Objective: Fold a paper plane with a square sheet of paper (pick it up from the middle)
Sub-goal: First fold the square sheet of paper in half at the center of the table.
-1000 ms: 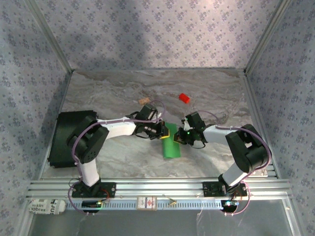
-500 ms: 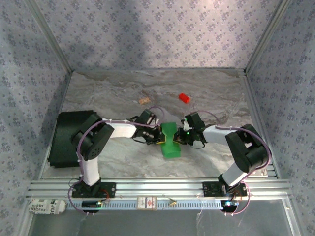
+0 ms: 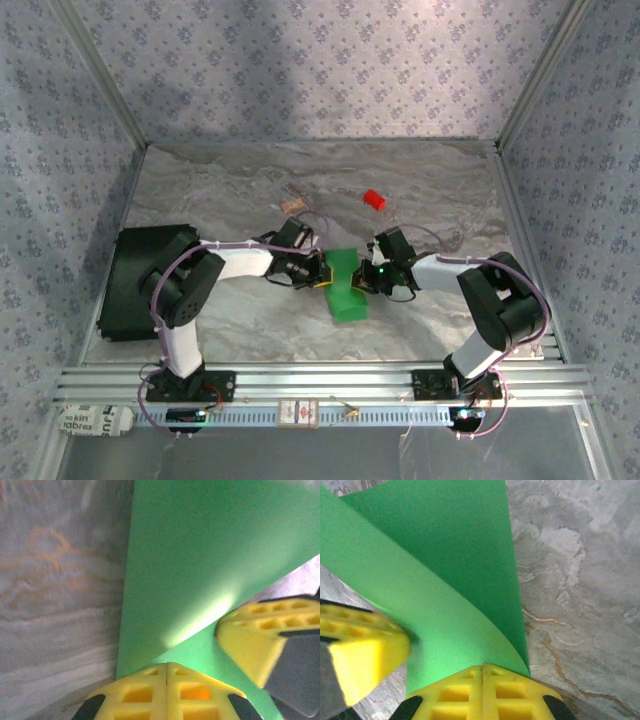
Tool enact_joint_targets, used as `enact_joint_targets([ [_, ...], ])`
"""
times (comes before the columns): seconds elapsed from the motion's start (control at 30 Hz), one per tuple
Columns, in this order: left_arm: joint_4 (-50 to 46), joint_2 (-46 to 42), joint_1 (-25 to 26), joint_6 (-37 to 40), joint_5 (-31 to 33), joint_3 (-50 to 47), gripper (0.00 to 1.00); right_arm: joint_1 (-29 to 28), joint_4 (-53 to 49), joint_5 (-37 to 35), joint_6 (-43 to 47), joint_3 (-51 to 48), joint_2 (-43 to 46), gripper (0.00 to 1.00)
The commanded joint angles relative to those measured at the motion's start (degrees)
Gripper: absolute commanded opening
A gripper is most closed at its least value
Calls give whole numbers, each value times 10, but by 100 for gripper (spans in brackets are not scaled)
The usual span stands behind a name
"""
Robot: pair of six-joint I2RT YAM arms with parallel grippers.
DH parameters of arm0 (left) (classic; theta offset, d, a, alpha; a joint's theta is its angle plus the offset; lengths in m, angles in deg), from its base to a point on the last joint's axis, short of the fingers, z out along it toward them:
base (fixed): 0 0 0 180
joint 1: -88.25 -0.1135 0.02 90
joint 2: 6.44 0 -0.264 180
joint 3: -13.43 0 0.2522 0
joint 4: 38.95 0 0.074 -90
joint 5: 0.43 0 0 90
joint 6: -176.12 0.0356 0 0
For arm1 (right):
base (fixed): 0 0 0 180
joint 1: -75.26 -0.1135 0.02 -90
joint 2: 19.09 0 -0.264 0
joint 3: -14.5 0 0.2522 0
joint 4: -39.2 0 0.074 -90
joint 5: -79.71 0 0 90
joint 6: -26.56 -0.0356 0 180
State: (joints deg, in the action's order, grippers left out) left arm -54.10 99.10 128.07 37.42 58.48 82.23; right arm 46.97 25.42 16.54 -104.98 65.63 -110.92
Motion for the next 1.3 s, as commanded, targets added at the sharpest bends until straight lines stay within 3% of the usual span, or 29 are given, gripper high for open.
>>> enact_joint_targets([
  [0.0, 10, 3, -14, -2, -25, 27, 5, -4, -68, -55, 2, -13, -32, 0],
  [0.2, 7, 50, -20, 10, -56, 48, 6, -4, -67, -54, 3, -15, -34, 0],
  [0.47, -49, 77, -26, 55, 9, 37, 5, -4, -67, -56, 4, -19, -34, 0],
  [0.83, -46, 63, -39, 60, -20, 85, 9, -3, -68, -56, 7, -16, -37, 0],
  [1.27, -49, 96, -48, 51, 21, 77, 8, -2, -68, -58, 9, -19, -41, 0],
])
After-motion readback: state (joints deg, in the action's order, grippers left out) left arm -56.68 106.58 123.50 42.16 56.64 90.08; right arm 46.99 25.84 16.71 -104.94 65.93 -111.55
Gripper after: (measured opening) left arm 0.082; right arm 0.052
